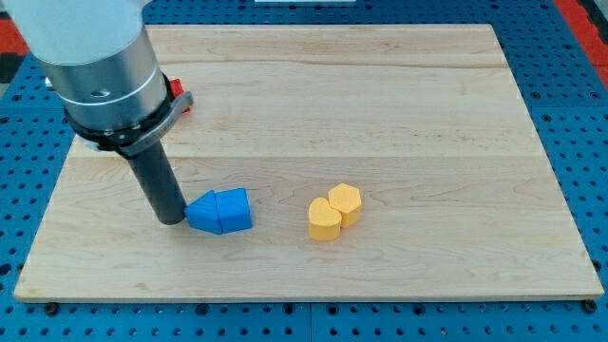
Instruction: Move blue triangle into yellow heart
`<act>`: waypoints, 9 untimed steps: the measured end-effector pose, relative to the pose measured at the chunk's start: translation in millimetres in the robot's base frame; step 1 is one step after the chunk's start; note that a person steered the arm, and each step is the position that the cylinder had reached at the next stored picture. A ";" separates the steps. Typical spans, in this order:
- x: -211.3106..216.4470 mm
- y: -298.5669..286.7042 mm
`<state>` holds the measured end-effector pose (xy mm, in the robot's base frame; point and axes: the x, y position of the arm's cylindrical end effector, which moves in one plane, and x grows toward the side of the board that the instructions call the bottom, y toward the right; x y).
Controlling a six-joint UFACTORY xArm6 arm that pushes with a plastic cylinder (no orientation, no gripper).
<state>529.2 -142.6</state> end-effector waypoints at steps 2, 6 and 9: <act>-1.5 40.1; 33.9 27.4; 10.0 94.2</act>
<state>539.2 -48.4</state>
